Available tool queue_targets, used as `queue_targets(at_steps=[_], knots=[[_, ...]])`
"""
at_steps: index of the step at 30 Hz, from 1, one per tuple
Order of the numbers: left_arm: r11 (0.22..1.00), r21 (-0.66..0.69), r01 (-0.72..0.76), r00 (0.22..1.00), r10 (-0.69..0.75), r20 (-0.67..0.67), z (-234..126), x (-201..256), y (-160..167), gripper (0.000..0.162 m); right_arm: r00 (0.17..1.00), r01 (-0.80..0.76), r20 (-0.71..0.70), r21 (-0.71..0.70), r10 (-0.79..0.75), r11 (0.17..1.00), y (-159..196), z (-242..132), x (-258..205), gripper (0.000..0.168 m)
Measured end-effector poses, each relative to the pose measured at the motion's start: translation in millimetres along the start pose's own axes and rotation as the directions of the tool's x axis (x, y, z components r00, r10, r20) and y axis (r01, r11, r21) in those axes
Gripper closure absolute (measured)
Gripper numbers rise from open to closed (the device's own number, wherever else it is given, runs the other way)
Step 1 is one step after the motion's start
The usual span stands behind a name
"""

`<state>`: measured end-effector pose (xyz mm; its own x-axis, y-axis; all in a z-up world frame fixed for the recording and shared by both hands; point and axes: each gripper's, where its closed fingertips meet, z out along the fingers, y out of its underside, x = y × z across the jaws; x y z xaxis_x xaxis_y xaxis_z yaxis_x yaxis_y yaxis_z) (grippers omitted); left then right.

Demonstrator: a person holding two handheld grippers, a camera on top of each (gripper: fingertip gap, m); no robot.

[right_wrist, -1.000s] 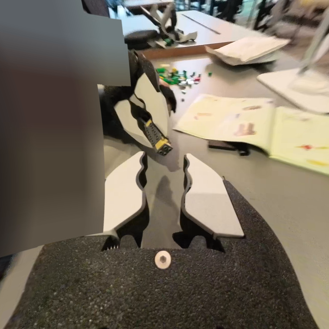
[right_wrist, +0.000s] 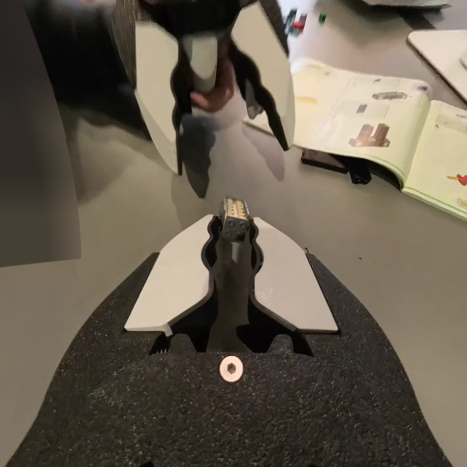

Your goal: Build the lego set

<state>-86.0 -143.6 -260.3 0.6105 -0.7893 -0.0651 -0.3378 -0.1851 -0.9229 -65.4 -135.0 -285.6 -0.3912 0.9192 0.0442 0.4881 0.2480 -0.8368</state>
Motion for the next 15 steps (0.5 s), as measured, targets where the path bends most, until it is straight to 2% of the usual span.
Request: queue_targets(at_steps=[3,6,9,11,15], knots=[[0.999,-0.042,0.034,0.999,-0.035,-0.02,5,4,5,0.087,1.0,0.017,0.003,-0.09,-0.017,0.996,15,4,-1,0.146],[0.987,-0.103,0.127,0.991,-0.131,-0.038,9,11,5,0.081,0.999,0.01,0.042,-0.126,-0.004,0.992,24,6,-6,0.142],[0.983,-0.135,0.126,0.99,-0.133,-0.044,11,16,8,0.081,0.999,0.029,0.017,-0.054,-0.028,0.998,16,-2,-2,0.126],[0.983,-0.157,0.092,0.993,-0.102,-0.057,8,16,13,0.092,0.999,0.033,0.002,-0.028,-0.033,0.999,16,-11,0,0.127],[0.981,-0.174,0.081,0.986,-0.105,-0.133,-4,18,19,0.128,1.0,-0.001,0.016,-0.051,0.002,0.999,26,-21,0,0.161]])
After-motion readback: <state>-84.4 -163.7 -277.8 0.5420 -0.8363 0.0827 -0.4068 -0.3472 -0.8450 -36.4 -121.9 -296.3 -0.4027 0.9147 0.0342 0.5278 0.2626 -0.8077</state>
